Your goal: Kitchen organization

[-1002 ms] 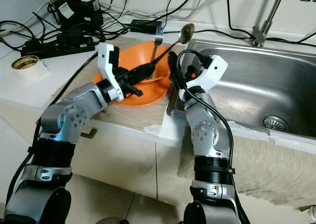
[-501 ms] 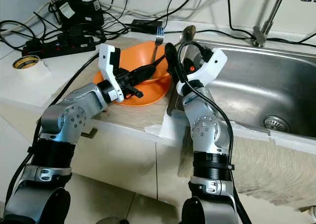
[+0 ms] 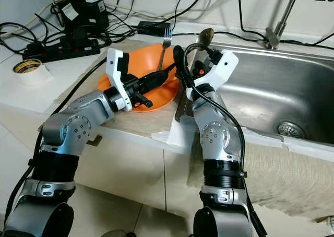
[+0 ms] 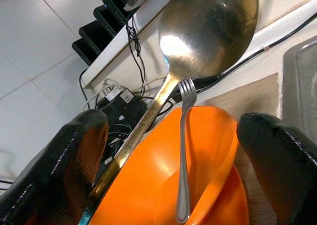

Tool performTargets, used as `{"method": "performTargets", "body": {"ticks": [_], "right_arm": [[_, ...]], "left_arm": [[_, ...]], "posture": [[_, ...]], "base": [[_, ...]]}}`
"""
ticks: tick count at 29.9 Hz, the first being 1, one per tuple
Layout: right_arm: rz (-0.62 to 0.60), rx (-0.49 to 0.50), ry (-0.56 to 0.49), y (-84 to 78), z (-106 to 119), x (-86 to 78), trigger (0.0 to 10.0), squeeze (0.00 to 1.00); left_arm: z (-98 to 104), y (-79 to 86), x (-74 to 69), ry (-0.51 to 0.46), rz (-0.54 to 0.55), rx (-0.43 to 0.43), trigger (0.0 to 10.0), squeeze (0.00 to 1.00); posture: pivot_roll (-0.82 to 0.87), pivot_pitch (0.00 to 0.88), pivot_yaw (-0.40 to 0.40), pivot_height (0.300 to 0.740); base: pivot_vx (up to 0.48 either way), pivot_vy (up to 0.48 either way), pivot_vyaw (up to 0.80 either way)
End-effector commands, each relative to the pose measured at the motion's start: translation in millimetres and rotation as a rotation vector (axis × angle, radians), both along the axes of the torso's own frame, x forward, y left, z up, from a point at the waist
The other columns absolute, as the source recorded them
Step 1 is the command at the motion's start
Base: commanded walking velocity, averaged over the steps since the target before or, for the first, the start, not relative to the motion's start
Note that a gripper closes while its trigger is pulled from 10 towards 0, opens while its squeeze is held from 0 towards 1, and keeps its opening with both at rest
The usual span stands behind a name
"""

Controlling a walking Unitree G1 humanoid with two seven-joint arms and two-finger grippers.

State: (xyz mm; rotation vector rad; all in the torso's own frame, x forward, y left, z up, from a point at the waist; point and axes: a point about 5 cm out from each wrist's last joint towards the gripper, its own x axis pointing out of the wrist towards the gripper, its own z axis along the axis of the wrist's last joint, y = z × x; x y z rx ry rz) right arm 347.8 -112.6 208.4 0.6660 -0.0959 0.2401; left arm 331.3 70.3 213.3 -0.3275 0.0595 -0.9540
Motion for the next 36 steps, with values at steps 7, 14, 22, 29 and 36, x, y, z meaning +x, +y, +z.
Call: {"method": "performTargets", "body": {"ticks": [7,14,22,29,36], "right_arm": [[-0.024,-0.03,0.028,1.7,-4.1,4.3,0.0,0.0],[-0.034,-0.024,0.031,1.4,-6.2,4.2,0.0,0.0],[-0.044,-0.003,0.037,0.3,-7.9,3.8,0.0,0.0],[-0.047,0.003,0.035,0.6,-8.5,3.6,0.0,0.0],[-0.05,-0.002,0.036,0.5,-10.3,2.6,0.0,0.0]], "left_arm": [[17.1,-5.7,-8.5,-0.067,-0.064,-0.032,0.0,0.0],[16.9,-5.2,-8.6,-0.066,-0.067,-0.031,0.0,0.0],[20.0,-5.8,-10.4,-0.071,-0.077,-0.042,0.0,0.0],[19.9,-5.3,-10.3,-0.073,-0.078,-0.035,0.0,0.0],[19.3,-4.9,-9.9,-0.074,-0.077,-0.027,0.0,0.0]], "posture": [[0.04,0.0,0.052,0.74],[0.04,0.0,0.052,0.74],[0.04,0.0,0.053,0.74],[0.04,0.0,0.053,0.74],[0.04,0.0,0.054,0.74]], "base": [[0.0,0.0,0.0],[0.0,0.0,0.0],[0.0,0.0,0.0],[0.0,0.0,0.0],[0.0,0.0,0.0]]}}
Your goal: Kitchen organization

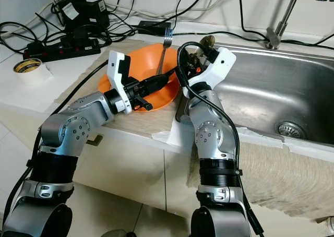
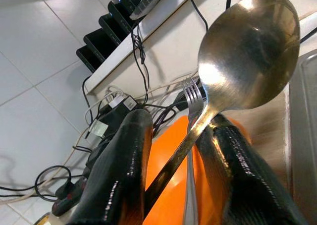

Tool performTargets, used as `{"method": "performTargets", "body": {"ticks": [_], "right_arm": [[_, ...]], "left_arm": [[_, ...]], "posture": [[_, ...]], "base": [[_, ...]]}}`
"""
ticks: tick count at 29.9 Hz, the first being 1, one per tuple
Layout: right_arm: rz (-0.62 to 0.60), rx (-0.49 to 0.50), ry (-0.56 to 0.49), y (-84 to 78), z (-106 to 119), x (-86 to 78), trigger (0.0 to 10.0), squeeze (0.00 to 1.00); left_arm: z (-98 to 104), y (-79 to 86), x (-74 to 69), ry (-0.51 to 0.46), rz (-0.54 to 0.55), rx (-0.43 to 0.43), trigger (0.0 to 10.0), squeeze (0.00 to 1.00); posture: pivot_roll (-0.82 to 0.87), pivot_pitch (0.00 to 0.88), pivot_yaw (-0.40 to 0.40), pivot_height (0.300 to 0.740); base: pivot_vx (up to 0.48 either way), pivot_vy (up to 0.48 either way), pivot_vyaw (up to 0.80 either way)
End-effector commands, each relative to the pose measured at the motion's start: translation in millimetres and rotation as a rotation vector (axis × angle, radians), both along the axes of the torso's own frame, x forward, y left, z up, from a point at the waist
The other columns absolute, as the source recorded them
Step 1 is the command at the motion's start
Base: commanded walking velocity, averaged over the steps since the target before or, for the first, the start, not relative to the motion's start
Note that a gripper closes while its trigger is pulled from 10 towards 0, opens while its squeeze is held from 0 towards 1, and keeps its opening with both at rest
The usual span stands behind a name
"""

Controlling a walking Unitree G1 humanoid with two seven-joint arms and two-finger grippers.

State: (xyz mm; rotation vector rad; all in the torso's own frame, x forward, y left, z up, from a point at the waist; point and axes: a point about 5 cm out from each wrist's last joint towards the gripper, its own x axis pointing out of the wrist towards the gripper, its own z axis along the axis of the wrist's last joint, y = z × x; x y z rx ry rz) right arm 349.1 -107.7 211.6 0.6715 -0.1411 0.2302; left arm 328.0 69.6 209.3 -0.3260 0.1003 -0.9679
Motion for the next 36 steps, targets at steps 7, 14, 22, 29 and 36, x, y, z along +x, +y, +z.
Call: {"method": "performTargets", "body": {"ticks": [7,14,22,29,36], "right_arm": [[-0.031,-0.016,0.073,-4.7,-14.7,0.6,0.0,0.0],[-0.03,-0.013,0.073,-5.0,-15.4,-0.1,0.0,0.0],[-0.032,-0.009,0.077,-5.1,-16.7,-0.5,0.0,0.0],[-0.032,-0.008,0.081,-4.3,-18.3,-1.3,0.0,0.0],[-0.031,-0.008,0.083,-3.6,-19.1,-2.0,0.0,0.0]], "left_arm": [[22.6,-3.8,-5.9,-0.105,-0.054,-0.039,0.0,0.0],[22.1,-2.7,-4.8,-0.107,-0.046,-0.029,0.0,0.0],[22.2,-2.9,-5.2,-0.123,-0.055,-0.002,0.0,0.0],[19.0,-1.7,1.1,-0.118,0.002,0.061,10.0,0.0],[20.2,-0.7,2.2,-0.128,0.018,0.069,10.0,0.62]], "posture": [[0.04,0.0,0.056,0.74],[0.04,0.0,0.056,0.74],[0.04,0.0,0.058,0.74],[0.04,0.0,0.06,0.74],[0.04,0.0,0.06,0.74]], "base": [[0.0,0.0,0.0],[0.0,0.0,0.0],[0.0,0.0,0.0],[0.0,0.0,0.0],[0.0,0.0,0.0]]}}
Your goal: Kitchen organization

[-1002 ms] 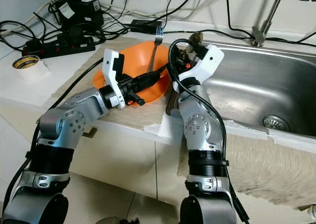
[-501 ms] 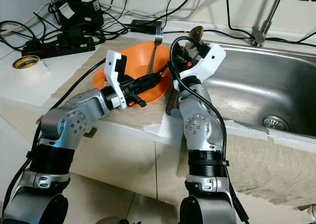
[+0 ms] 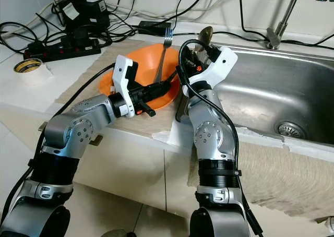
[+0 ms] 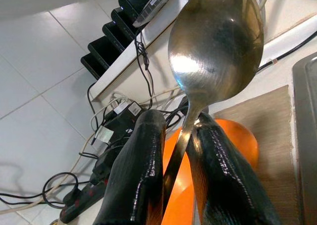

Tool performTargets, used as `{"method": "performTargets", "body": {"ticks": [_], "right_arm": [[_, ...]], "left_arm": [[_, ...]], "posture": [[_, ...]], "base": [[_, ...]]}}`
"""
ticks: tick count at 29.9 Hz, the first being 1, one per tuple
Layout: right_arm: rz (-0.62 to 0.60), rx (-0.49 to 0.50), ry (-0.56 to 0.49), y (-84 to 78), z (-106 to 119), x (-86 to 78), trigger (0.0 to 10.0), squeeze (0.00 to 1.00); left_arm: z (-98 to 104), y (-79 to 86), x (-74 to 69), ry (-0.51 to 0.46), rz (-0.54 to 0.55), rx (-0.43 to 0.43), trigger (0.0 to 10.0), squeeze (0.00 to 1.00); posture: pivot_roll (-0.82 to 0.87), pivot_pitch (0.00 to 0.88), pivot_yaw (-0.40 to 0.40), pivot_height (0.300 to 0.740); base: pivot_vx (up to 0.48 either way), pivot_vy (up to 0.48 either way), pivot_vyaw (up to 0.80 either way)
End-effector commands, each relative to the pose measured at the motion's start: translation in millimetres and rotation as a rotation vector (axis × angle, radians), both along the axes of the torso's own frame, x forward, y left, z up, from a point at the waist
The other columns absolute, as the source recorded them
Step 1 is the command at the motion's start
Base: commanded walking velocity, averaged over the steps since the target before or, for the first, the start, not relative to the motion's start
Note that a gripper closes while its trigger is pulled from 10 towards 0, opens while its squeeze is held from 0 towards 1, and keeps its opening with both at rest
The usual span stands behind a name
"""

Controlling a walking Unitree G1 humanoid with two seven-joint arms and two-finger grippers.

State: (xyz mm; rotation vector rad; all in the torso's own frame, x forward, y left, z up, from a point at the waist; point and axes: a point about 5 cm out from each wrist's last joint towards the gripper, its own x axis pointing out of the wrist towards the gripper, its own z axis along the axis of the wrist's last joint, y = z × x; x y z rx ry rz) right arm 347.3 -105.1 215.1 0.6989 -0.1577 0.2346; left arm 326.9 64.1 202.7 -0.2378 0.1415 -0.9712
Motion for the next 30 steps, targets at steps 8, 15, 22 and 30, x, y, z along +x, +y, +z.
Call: {"method": "performTargets", "body": {"ticks": [8,15,22,30], "right_arm": [[-0.027,-0.036,0.099,-6.0,-22.9,-0.4,0.0,0.0],[-0.02,-0.041,0.085,-5.6,-20.4,-1.4,0.0,0.0],[-0.092,-0.151,0.023,-32.4,-10.3,-1.8,0.0,0.0],[-0.114,-0.211,-0.045,-44.9,6.7,-0.6,0.0,0.0]], "left_arm": [[27.1,5.6,4.3,-0.128,0.035,-0.021,10.0,1.0],[28.3,5.8,3.9,-0.13,0.036,-0.023,10.0,0.89],[27.5,9.6,5.7,-0.138,0.061,-0.004,10.0,0.0],[24.0,10.4,6.9,-0.128,0.072,0.003,10.0,0.0]], "posture": [[0.04,0.0,0.059,0.74],[0.04,0.0,0.057,0.74],[0.04,0.0,0.059,0.74],[0.03,0.0,0.06,0.74]], "base": [[0.0,0.0,0.0],[0.0,0.0,0.0],[0.0,0.0,0.0],[0.0,0.0,0.0]]}}
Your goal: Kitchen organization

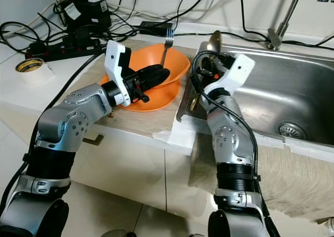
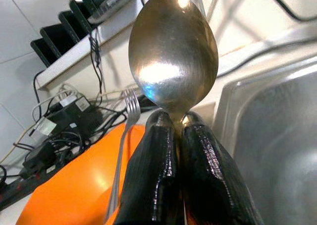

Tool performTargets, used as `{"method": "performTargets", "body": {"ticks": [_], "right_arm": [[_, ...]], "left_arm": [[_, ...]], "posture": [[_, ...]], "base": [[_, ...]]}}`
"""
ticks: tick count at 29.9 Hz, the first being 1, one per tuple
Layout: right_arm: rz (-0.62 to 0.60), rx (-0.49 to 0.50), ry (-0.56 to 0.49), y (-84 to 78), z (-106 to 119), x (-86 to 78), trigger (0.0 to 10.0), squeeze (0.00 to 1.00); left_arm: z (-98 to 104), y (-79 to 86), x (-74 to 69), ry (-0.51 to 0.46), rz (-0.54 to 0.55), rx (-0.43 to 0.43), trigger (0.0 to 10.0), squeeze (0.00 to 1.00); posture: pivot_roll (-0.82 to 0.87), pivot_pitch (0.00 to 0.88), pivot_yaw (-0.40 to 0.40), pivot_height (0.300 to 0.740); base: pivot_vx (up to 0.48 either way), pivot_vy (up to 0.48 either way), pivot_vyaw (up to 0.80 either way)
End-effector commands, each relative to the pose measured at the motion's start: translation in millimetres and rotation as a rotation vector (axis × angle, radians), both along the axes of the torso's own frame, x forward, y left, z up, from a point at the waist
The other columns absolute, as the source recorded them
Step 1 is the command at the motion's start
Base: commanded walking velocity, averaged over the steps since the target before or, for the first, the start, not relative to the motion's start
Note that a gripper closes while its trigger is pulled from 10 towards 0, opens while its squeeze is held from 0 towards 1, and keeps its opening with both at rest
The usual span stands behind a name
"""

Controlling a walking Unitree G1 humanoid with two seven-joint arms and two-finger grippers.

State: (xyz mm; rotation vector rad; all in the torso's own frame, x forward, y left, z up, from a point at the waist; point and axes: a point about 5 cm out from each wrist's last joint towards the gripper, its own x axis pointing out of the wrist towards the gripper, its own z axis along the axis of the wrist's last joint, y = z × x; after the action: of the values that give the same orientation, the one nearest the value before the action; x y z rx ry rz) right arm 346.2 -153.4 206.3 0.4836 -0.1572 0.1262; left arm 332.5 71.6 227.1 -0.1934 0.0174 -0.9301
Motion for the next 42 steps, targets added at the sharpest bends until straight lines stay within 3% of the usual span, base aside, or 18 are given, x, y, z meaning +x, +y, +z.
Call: {"method": "performTargets", "body": {"ticks": [1,16,23,24,29,35,36,41,42], "right_arm": [[0.008,-0.024,-0.067,-0.1,17.2,1.1,0.0,0.0],[-0.262,-0.268,0.017,-72.0,11.2,16.3,0.0,0.0],[-0.268,-0.553,0.101,-79.5,-2.6,23.9,0.0,0.0],[-0.259,-0.63,0.127,-80.2,-7.9,25.7,0.0,0.0],[-0.24,-0.732,0.181,-82.1,-17.7,28.5,0.0,0.0],[-0.221,-0.996,0.271,-89.2,-31.0,32.5,0.0,0.0],[-0.221,-0.996,0.271,-89.2,-31.0,32.5,0.0,0.0],[-0.203,-1.294,0.352,-102.1,-37.0,35.2,0.0,0.0],[-0.201,-1.394,0.365,-104.7,-38.6,35.0,0.0,0.0]], "left_arm": [[-1.1,2.7,1.6,-0.004,0.021,0.016,10.0,0.0],[-6.7,7.4,4.0,0.013,0.049,0.018,10.0,0.0],[-6.7,8.2,5.2,0.015,0.054,0.02,10.0,0.0],[-6.7,8.6,5.5,0.015,0.055,0.02,10.0,0.0],[-6.6,9.0,6.1,0.015,0.057,0.02,10.0,0.0],[-6.7,10.0,6.2,0.016,0.06,0.021,10.0,0.0],[-6.7,10.0,6.2,0.016,0.06,0.021,10.0,0.0],[-6.2,10.5,6.9,0.015,0.062,0.019,10.0,0.0],[-6.0,10.6,7.0,0.014,0.062,0.02,10.0,0.0]], "posture": [[0.03,0.0,0.06,0.74],[0.02,0.0,0.057,0.74],[0.02,0.0,0.058,0.74],[0.02,0.0,0.058,0.74],[0.03,0.0,0.058,0.74],[0.03,0.0,0.058,0.74],[0.03,0.0,0.058,0.74],[0.03,0.0,0.058,0.74],[0.03,0.0,0.056,0.74]], "base": [[0.0,0.0,0.0],[0.0,0.0,0.0],[0.0,0.0,0.0],[0.0,0.0,0.0],[0.0,0.0,0.0],[0.0,0.0,0.0],[0.0,0.0,0.0],[0.0,0.0,0.0],[0.0,0.0,0.0]]}}
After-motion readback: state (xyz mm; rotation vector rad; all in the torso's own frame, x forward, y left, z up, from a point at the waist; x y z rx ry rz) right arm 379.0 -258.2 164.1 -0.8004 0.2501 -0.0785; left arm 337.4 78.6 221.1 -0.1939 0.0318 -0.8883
